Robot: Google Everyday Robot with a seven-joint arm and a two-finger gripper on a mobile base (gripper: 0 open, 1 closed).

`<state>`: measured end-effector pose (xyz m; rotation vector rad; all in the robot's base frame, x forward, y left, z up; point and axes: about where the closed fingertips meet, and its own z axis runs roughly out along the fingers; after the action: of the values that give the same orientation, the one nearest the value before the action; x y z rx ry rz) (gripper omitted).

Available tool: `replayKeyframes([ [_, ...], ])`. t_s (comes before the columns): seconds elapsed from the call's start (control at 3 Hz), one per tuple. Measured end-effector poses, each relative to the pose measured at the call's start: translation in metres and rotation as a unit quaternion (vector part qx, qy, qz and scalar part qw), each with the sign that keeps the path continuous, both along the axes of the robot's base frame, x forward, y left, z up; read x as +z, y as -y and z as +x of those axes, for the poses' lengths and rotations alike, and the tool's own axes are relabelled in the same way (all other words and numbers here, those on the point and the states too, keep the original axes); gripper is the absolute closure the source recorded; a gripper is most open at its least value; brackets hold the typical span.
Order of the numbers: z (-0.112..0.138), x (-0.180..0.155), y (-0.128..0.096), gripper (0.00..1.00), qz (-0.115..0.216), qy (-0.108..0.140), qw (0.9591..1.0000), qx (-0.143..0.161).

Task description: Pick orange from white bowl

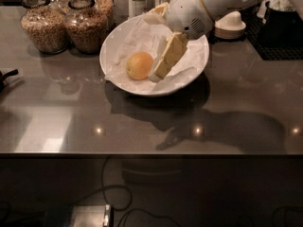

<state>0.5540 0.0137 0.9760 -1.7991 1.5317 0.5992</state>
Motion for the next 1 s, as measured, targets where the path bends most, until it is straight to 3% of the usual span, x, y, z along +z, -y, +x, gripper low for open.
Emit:
replayKeyframes([
  [0.33, 0.037, -0.017, 0.002, 0.00, 0.040, -0.015, 0.9988, -0.022],
  [0.67, 0.067, -0.024, 0.004, 0.00, 0.044, -0.031, 0.9975, -0.047],
  [1.0, 0.084, -0.033, 0.004, 0.00, 0.027, -0.049, 0.9962, -0.067],
])
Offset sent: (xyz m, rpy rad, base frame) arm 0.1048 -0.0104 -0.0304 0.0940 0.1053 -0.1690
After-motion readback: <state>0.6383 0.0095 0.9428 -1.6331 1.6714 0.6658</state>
